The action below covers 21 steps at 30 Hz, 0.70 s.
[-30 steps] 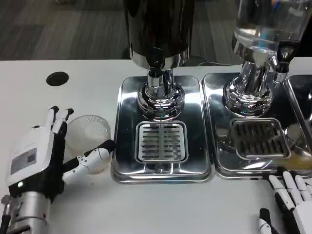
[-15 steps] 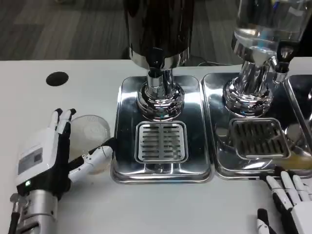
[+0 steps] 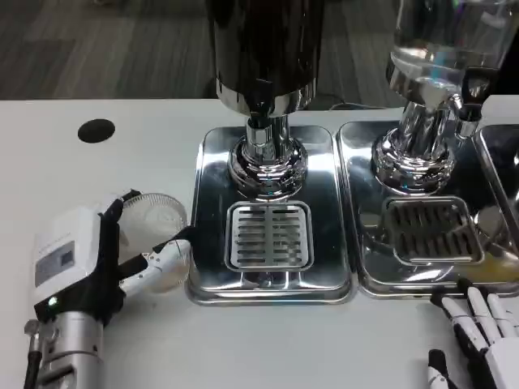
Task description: Grasp the cup under the faucet to collect the drink, then remove the cup.
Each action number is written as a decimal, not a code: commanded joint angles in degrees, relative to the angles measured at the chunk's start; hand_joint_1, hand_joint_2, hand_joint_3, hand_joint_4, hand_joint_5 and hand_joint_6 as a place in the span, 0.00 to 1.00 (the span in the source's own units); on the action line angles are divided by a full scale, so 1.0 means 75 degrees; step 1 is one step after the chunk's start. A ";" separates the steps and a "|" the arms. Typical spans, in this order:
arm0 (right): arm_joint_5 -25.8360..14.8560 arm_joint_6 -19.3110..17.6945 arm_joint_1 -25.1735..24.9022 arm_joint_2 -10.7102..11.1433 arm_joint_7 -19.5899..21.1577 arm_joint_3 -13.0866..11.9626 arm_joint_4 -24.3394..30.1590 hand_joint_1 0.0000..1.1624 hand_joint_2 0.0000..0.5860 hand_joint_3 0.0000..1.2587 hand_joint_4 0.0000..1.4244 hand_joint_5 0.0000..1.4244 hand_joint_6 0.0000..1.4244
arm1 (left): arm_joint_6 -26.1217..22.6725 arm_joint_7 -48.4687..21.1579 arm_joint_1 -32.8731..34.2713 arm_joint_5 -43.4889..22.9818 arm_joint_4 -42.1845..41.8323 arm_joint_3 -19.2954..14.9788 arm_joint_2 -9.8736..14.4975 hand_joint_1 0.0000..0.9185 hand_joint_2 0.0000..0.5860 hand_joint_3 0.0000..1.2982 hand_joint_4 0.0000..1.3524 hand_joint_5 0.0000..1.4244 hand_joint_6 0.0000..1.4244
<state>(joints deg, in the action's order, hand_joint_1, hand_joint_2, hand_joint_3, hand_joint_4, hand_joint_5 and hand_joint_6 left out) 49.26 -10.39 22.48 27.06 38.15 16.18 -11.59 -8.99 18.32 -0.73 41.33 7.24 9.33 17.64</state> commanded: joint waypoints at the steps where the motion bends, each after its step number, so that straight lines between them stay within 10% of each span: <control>1: -0.0062 -0.0144 -0.0031 0.0016 0.0026 -0.0024 -0.0059 0.19 0.85 0.13 0.01 0.00 0.08 | -0.0236 0.0016 -0.0057 0.0154 -0.0121 0.0137 -0.0051 0.35 0.19 0.36 0.31 0.54 0.75; 21: -0.0098 -0.0289 -0.0067 -0.0037 0.0043 -0.0020 -0.0253 0.19 0.86 0.15 0.01 0.00 0.09 | -0.0486 0.0767 -0.0324 0.0529 -0.0649 0.0147 -0.0236 0.62 0.09 0.49 0.44 0.63 0.89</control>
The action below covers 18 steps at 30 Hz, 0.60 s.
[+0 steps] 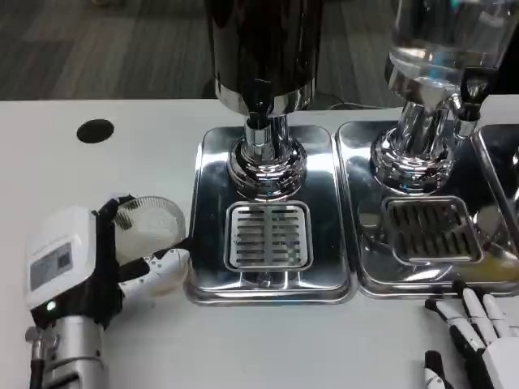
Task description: Grasp the cup under the faucet to collect the drink, then remove the cup.
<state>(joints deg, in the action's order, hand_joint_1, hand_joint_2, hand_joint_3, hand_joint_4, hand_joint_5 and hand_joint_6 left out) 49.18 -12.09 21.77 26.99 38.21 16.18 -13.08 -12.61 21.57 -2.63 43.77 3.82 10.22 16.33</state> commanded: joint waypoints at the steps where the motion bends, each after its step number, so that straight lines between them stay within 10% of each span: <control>1: -0.0092 -0.0066 0.0033 -0.0026 0.0035 -0.0025 -0.0048 0.19 0.86 0.15 0.01 0.00 0.09 | -0.0010 0.0392 -0.0086 0.0253 -0.0225 0.0035 -0.0061 0.62 0.09 0.49 0.44 0.63 0.89; 18: -0.0095 -0.0058 0.0037 -0.0027 0.0037 -0.0052 0.0073 0.19 0.86 0.15 0.01 0.00 0.09 | 0.0105 0.0494 -0.0103 0.0341 -0.0958 -0.0059 -0.0226 0.63 0.09 0.50 0.44 0.62 0.88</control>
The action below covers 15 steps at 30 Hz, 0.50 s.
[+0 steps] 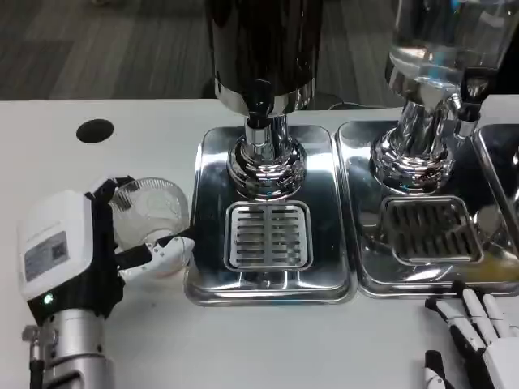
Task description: Grasp the cup under the faucet to collect the drink, then remove the cup.
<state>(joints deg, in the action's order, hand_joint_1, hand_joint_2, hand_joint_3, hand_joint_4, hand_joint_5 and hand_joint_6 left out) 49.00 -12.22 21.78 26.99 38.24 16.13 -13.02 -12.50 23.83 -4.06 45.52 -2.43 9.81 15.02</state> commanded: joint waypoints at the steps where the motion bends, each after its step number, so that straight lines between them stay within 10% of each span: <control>1: -0.0068 -0.0038 0.0036 -0.0027 0.0034 -0.0045 0.0063 0.19 0.86 0.15 0.01 0.00 0.09 | 0.0091 0.0195 0.0088 0.0110 -0.0107 -0.0003 -0.0055 0.63 0.09 0.50 0.44 0.62 0.88; 15: -0.0084 -0.0065 0.0043 -0.0033 0.0057 -0.0042 0.0031 0.19 0.88 0.15 0.01 0.00 0.09 | 0.0035 0.0107 0.0553 0.0284 -0.0131 0.0302 -0.0293 0.61 0.09 0.50 0.44 0.62 0.87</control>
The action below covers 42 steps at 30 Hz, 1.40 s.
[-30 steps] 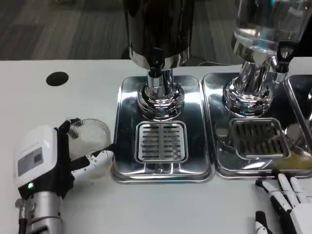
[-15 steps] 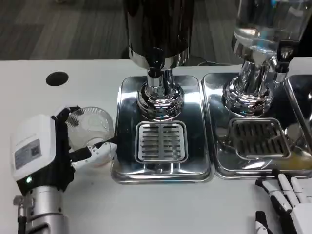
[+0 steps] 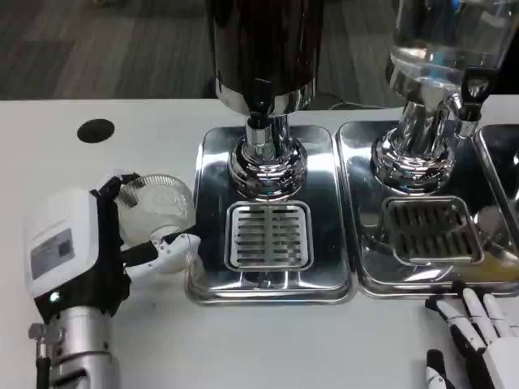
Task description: Grasp the cup under the faucet to collect the drink, then remove the cup.
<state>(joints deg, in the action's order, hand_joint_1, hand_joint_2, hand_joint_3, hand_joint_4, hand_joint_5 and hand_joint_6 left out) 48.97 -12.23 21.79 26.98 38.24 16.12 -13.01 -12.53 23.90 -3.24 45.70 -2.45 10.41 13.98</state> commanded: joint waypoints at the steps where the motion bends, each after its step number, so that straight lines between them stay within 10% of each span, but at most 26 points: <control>1: -0.0084 -0.0076 0.0047 -0.0035 0.0073 -0.0044 0.0038 0.19 0.88 0.15 0.01 0.00 0.09 | 0.0035 0.0107 0.0490 0.0285 -0.0103 0.0269 -0.0181 0.61 0.09 0.50 0.44 0.62 0.87; 30: 0.0262 0.0262 0.0627 -0.0045 0.0120 -0.0477 0.1542 0.19 0.89 0.12 0.01 0.00 0.06 | -0.0093 0.0559 0.2318 0.0146 0.2578 0.1162 -0.1055 0.59 0.10 0.50 0.44 0.61 0.86; 42: 0.0159 0.0222 0.0441 -0.0108 0.0028 -0.0451 0.1296 0.19 0.89 0.13 0.01 0.00 0.06 | 0.0330 0.0583 0.2460 -0.0129 0.2833 0.1226 -0.1048 0.36 0.15 0.48 0.43 0.62 0.85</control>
<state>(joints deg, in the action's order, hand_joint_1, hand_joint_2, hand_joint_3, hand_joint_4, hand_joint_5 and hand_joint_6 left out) 50.40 -10.27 25.38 26.40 38.90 12.89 -2.58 -11.61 27.35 13.87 45.28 18.62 19.30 6.10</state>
